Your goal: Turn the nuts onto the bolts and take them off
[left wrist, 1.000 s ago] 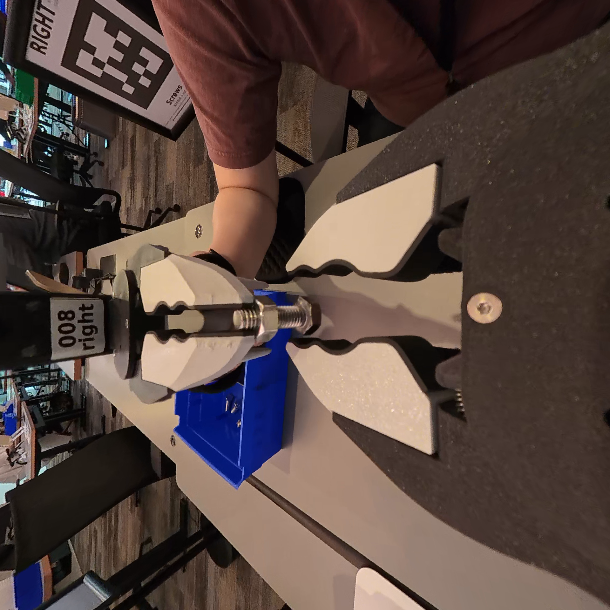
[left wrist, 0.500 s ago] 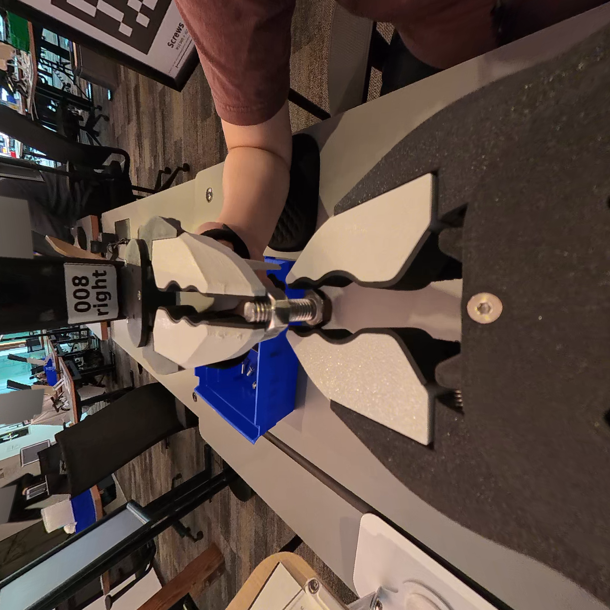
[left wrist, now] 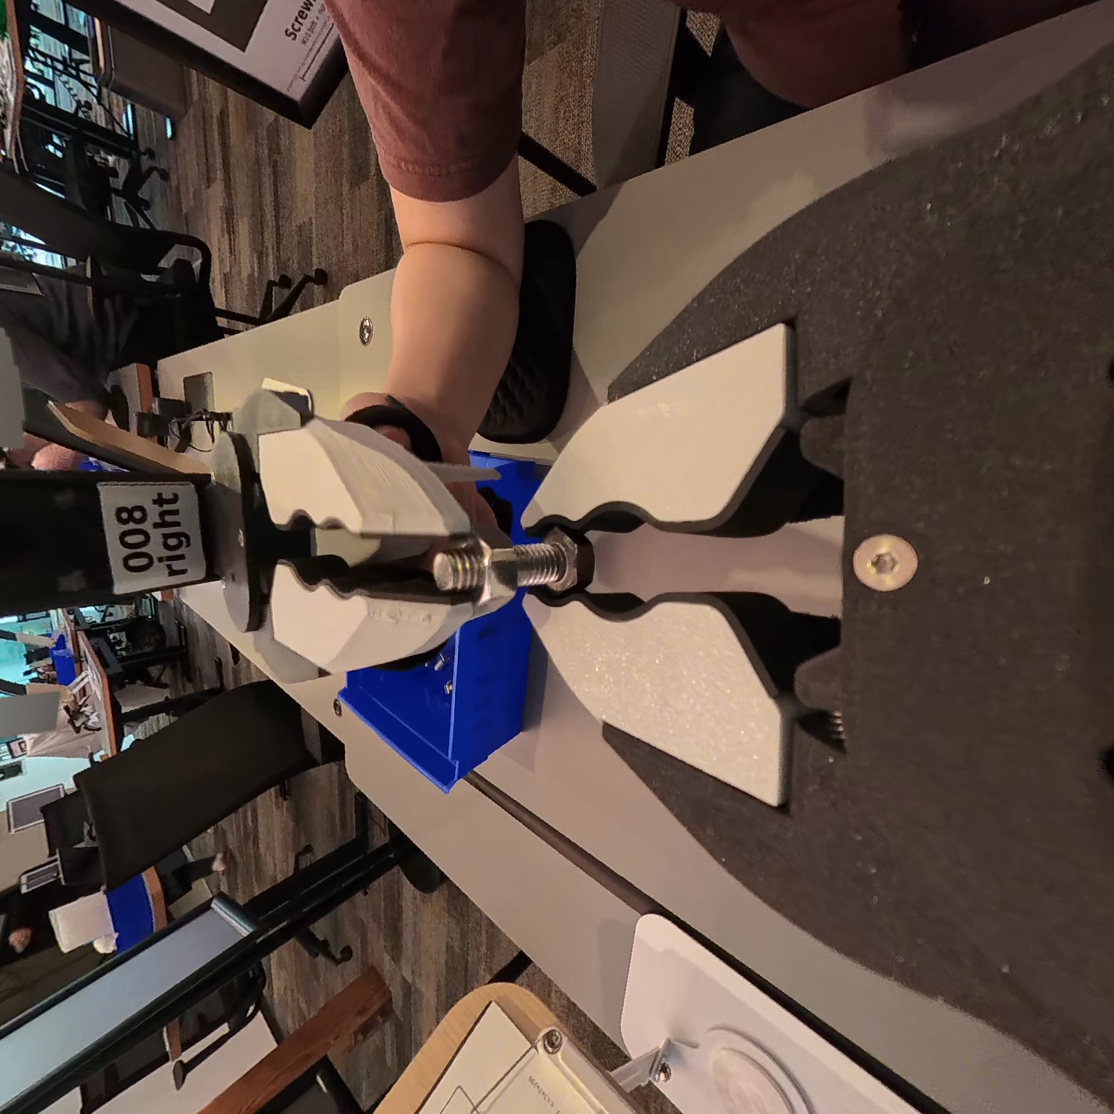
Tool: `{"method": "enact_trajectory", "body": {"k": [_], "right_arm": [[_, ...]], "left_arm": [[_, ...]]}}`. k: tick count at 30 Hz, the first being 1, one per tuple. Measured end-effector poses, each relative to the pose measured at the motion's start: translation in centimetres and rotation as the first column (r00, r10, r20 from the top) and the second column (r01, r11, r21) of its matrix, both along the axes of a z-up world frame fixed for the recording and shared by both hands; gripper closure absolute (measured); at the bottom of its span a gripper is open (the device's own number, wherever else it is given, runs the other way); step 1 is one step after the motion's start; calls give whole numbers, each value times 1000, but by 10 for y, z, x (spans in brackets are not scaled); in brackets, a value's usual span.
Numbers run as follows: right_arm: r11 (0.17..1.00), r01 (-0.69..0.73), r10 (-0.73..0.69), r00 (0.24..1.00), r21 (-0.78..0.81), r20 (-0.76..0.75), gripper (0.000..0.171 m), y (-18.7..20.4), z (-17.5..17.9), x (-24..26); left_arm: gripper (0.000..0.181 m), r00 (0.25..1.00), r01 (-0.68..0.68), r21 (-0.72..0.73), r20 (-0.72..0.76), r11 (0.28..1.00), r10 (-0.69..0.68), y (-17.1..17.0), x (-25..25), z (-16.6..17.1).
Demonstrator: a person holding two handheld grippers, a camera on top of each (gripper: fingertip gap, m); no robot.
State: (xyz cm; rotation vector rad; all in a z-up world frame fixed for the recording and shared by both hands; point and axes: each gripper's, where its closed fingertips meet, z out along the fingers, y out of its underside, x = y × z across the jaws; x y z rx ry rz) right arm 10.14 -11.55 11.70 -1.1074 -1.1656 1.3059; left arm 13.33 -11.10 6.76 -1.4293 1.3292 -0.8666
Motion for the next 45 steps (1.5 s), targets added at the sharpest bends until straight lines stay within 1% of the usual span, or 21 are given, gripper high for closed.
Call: {"method": "enact_trajectory", "body": {"k": [3,5,7,8,9,12,14,16,17,18,20,21,26,35,36,37,38,39,45], "right_arm": [[1000,15,-15,1000,-10,-1,150,1,1,0],[1000,30,-30,999,-7,17,149,3,-1,-1],[999,42,-42,998,3,36,152,4,-3,-1],[999,34,-35,999,9,41,159,3,-4,-1],[999,32,-33,999,17,38,162,2,-3,-1],[998,50,-52,998,49,32,162,2,-2,-1],[998,45,-47,998,46,35,162,1,-3,-2],[999,26,-27,999,26,29,162,0,-3,-2],[1000,14,-14,1000,16,23,162,-1,-2,-2],[1000,9,-9,1000,10,14,162,-1,-2,-2],[1000,-2,2,1000,1,10,162,-2,-1,-1],[1000,-6,6,1000,0,7,162,-2,0,-1],[1000,-7,6,1000,21,5,162,-4,0,-1],[1000,-30,30,1000,9,-5,162,-5,1,1],[999,-30,31,999,11,-12,162,-5,2,1],[1000,-23,23,999,19,-29,156,-4,5,2],[1000,-16,17,999,23,-42,147,-3,7,4],[1000,-17,18,999,22,-40,142,-3,8,5],[998,-54,54,998,-12,8,144,-4,1,4]], "left_arm": [[167,1000,-11,12,-16,1000,11,1,1,-2],[167,999,-11,18,-30,1000,12,1,2,-4],[167,999,-15,25,-33,1000,16,1,2,-5],[167,999,-16,26,-36,1000,17,1,3,-5],[167,999,-20,27,-36,999,21,1,2,-5],[167,1000,-10,9,-16,1000,10,1,2,-2],[167,1000,9,-10,-20,1000,-9,-2,2,-4],[166,1000,10,-1,-5,1000,-10,-2,4,-3],[161,1000,19,-4,3,1000,-18,-3,5,-3],[160,1000,31,-12,7,999,-31,-5,6,-3],[162,999,41,-13,10,999,-41,-7,7,-2],[167,999,38,-4,14,999,-38,-7,6,-1],[167,999,46,-4,16,999,-46,-8,5,0],[167,1000,29,20,-5,999,-29,-8,5,1],[167,1000,28,23,-6,999,-28,-8,5,1],[168,1000,23,26,0,999,-23,-8,5,2],[168,1000,22,21,-2,1000,-22,-8,5,2],[168,1000,20,17,-3,1000,-20,-7,5,2],[168,1000,16,14,23,1000,-16,-5,5,4]]}}
